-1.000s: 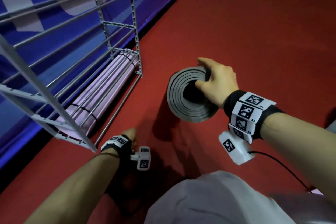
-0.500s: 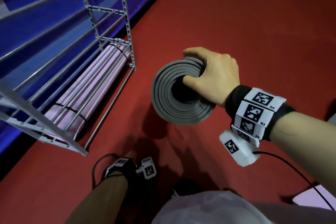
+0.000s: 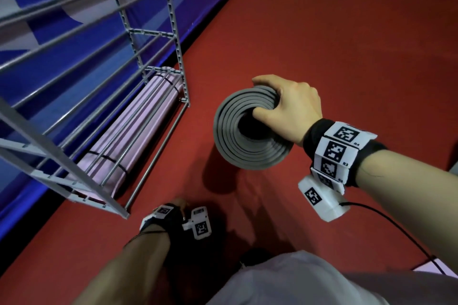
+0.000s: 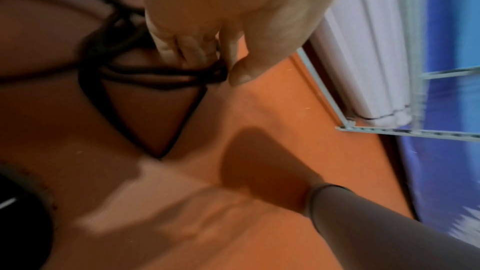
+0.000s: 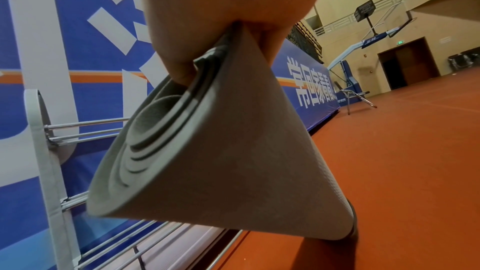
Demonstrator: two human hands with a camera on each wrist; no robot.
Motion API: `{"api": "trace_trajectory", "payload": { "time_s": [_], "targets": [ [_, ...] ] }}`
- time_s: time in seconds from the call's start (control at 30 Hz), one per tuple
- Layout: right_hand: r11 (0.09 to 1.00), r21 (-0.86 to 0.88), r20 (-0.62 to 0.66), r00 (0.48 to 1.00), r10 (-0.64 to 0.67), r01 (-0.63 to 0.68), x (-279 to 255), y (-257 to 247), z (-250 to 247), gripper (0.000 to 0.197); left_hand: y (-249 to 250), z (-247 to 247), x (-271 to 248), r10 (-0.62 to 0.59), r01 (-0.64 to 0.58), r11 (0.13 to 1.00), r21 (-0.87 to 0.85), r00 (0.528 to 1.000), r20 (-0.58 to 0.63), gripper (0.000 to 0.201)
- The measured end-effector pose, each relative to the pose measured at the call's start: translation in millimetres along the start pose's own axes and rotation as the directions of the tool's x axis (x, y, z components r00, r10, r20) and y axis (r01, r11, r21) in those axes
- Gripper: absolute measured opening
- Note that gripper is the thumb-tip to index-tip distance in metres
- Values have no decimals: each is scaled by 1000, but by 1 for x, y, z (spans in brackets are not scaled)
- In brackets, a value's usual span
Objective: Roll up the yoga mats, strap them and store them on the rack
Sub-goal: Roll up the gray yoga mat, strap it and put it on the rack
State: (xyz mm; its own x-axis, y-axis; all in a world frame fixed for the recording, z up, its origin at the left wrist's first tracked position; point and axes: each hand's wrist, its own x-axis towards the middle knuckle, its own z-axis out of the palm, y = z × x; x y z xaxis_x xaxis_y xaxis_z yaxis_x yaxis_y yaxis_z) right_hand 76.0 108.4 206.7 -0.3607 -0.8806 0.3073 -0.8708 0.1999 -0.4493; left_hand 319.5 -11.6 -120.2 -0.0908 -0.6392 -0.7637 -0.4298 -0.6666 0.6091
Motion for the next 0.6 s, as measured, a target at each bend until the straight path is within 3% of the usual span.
{"api": "trace_trajectory", "payload": {
  "time_s": [0.1,0.17,0.3,0.43,0.53,0.6],
  "targets": [
    [998,-53,24,999,25,-23,-5,4,-4,60,34,-12,-31,1,-5,995,-101,999,-35,21],
    [994,-96,38,998,59,-55,-9,9,-8,56,56,-15,-51,21,-33,980,-195,998,-62,35],
    [979,-61,-28,981,192,-193,-16,19,-21,53,106,-16,-103,140,-127,906,-404,990,1,27],
    [959,36,-142,948,283,-281,-22,20,-35,46,133,-11,-148,253,-270,884,-382,963,-95,13],
    [943,119,-233,915,330,-310,-22,8,-55,38,148,-1,-191,412,-428,840,-333,903,-121,10],
    [925,187,-264,890,372,-331,-18,-2,-72,35,162,5,-224,565,-578,752,-317,813,-142,6]
  ]
}}
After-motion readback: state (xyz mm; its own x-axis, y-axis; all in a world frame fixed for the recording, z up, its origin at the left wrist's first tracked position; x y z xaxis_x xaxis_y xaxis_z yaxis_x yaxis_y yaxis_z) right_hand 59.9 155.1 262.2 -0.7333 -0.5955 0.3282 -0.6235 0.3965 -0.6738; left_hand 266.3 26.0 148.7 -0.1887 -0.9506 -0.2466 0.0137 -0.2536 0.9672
